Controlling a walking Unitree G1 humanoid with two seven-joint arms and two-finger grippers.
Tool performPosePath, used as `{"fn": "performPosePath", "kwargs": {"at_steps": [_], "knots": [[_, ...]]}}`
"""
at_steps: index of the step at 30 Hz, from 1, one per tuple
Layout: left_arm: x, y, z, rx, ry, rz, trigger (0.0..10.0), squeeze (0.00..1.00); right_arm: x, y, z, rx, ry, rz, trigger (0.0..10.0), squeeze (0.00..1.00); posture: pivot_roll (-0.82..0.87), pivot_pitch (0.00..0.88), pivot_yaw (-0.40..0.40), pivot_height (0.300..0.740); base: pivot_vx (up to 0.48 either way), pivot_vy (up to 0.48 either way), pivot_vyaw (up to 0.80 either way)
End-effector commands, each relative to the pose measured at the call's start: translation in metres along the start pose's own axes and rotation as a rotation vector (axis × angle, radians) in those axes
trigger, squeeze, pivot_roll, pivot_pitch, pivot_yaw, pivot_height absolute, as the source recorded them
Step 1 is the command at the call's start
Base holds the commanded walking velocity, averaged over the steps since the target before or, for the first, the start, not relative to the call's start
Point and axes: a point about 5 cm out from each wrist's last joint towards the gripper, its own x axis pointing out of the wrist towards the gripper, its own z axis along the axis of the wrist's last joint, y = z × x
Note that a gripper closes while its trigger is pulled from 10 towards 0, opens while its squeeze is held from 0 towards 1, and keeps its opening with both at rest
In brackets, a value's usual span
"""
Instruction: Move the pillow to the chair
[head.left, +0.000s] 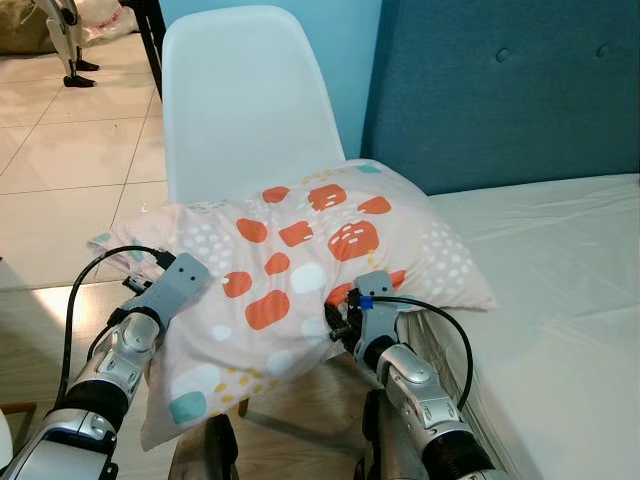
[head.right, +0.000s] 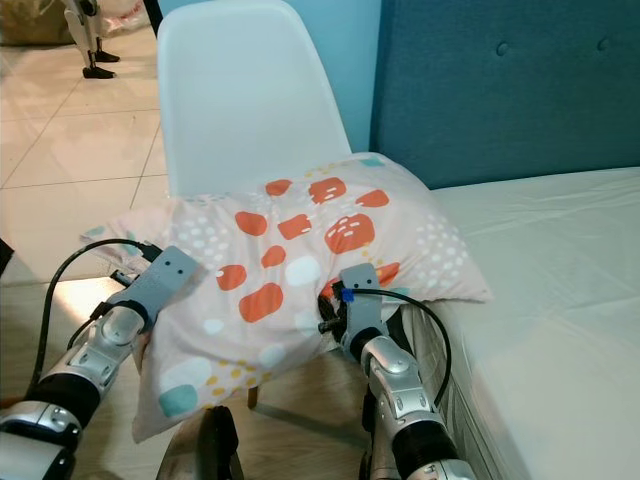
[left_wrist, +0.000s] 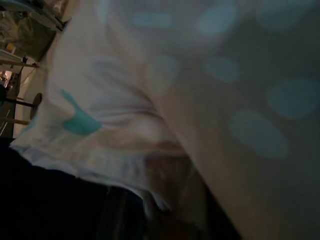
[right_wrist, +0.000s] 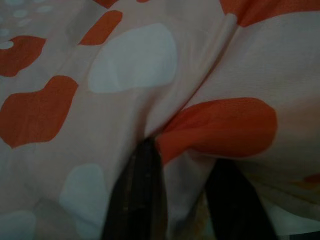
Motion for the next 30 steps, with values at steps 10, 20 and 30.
{"fn": "performPosePath", "kwargs": {"at_steps": [10, 20, 30], "knots": [[-0.010, 0.010, -0.023, 0.002, 0.040, 0.008, 10.0, 1.00, -0.034, -0.022, -0.019, 0.032, 0.031, -0.113, 10.0, 1.00, -0.02, 0.136, -0.026, 0.571, 0.000, 0.000, 0.00], [-0.024, 0.013, -0.051, 0.024, 0.092, -0.006, 10.0, 1.00, -0.064, -0.035, -0.035, 0.031, 0.074, -0.191, 10.0, 1.00, -0.02, 0.138, -0.018, 0.571, 0.000, 0.000, 0.00], [-0.042, 0.036, -0.081, 0.028, 0.200, 0.176, 10.0, 0.00, -0.092, -0.057, -0.057, -0.091, 0.236, -0.430, 10.0, 1.00, -0.01, 0.143, -0.020, 0.571, 0.000, 0.000, 0.00]]}}
